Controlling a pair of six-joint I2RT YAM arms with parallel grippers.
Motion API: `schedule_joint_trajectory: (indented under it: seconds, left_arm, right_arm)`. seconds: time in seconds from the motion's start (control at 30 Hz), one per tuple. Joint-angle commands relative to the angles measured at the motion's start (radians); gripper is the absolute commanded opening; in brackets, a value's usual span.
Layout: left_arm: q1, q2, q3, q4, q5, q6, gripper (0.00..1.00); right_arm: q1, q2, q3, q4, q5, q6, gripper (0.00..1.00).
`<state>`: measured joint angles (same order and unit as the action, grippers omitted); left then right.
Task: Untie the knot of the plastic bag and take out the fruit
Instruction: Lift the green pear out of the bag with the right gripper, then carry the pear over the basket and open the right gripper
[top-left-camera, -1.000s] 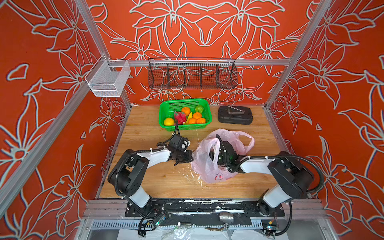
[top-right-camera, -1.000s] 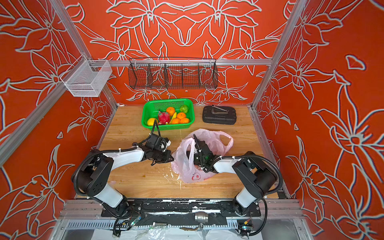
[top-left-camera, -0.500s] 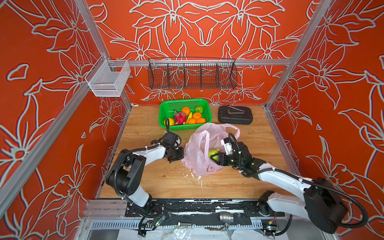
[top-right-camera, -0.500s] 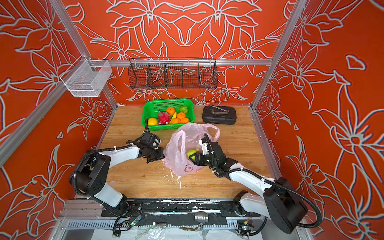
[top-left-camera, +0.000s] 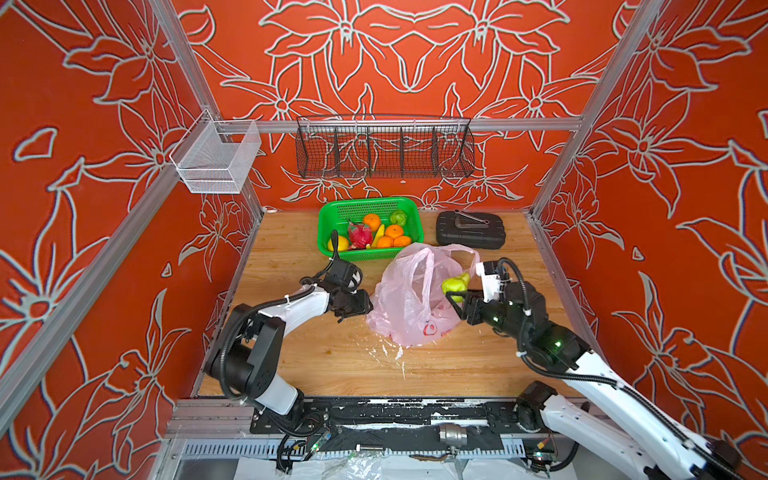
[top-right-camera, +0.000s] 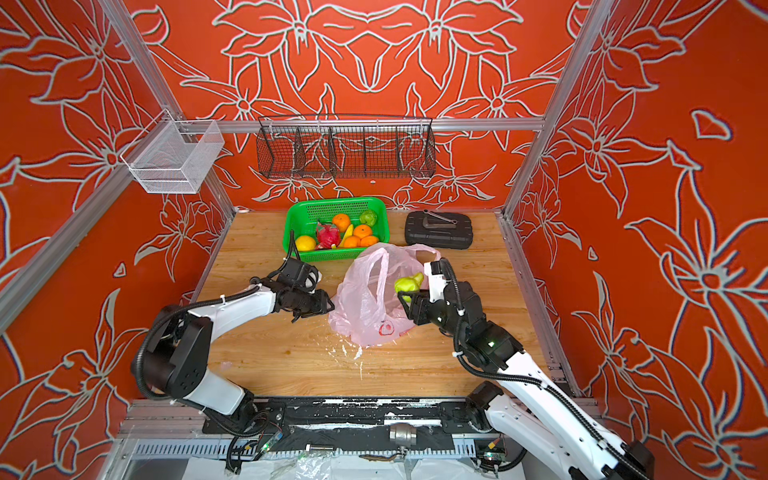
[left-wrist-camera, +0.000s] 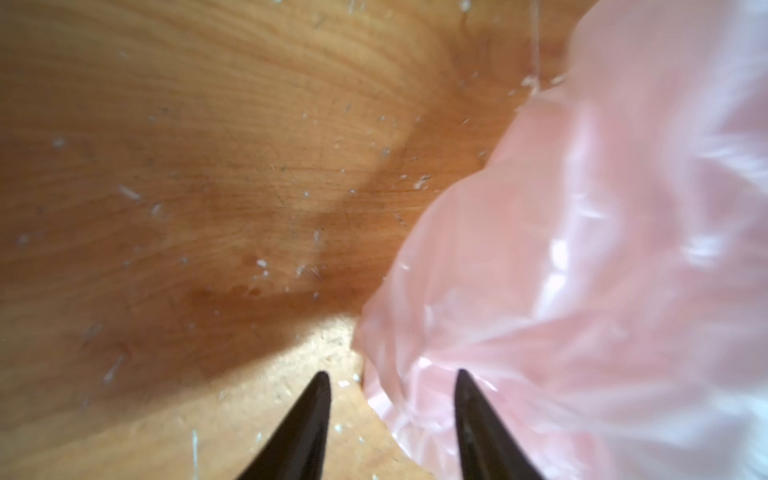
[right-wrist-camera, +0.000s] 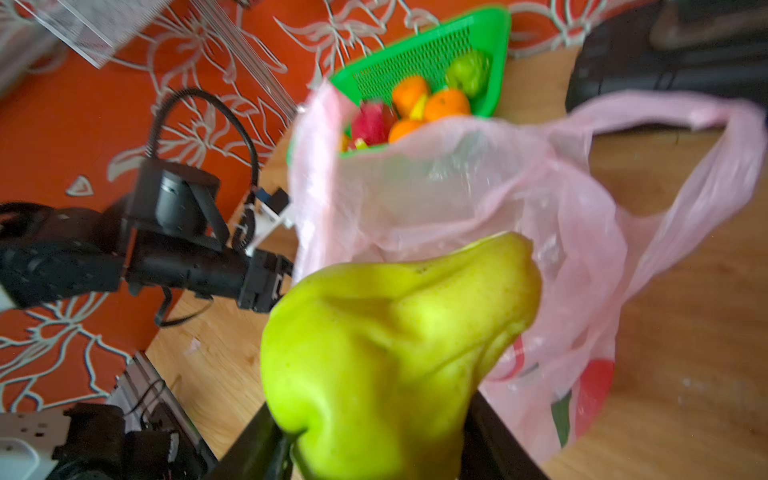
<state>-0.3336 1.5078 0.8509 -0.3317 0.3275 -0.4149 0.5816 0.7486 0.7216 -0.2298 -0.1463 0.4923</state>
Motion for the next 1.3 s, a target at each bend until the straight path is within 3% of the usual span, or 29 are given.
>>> schedule_joint_trajectory:
  seconds: [0.0, 0.23, 0.47, 0.57, 0.7, 1.03, 1.1, 1.2, 1.27]
  left_arm:
    - [0.004, -0.123, -0.008, -0.009, 0.011, 0.007, 0.55]
    - [0.004, -0.370, -0.032, -0.055, -0.040, 0.001, 0.65]
    - [0.007, -0.584, -0.048, -0.163, -0.209, -0.052, 0.98]
    - [0.014, -0.630, -0.060, -0.184, -0.267, -0.064, 0.98]
    - [0.035, -0.675, -0.082, -0.196, -0.311, -0.071, 0.98]
    - [0.055, -0.748, -0.144, -0.185, -0.323, -0.070, 0.98]
    - [0.057, -0.747, -0.152, -0.185, -0.333, -0.066, 0.98]
    - [0.056, -0.737, -0.170, -0.165, -0.373, -0.059, 0.98]
    - [0.060, -0.723, -0.190, -0.131, -0.413, -0.049, 0.98]
  right_arm:
    - [-0.006, 0.045, 0.138, 0.022, -0.024, -0.115, 0.39]
    - [0.000, 0.398, 0.494, 0.024, -0.173, -0.219, 0.37]
    - [0.008, 0.909, 1.021, -0.278, -0.168, -0.306, 0.36]
    - [0.009, 1.116, 1.217, -0.355, -0.137, -0.291, 0.36]
    - [0.006, 1.314, 1.344, -0.316, -0.061, -0.237, 0.36]
    - [-0.004, 1.787, 1.795, -0.316, 0.132, -0.204, 0.38]
    - [-0.011, 1.857, 1.881, -0.344, 0.132, -0.185, 0.42]
    - [-0.016, 1.889, 1.926, -0.356, 0.086, -0.169, 0.67]
    - [-0.016, 1.844, 1.897, -0.355, 0.071, -0.173, 0.79]
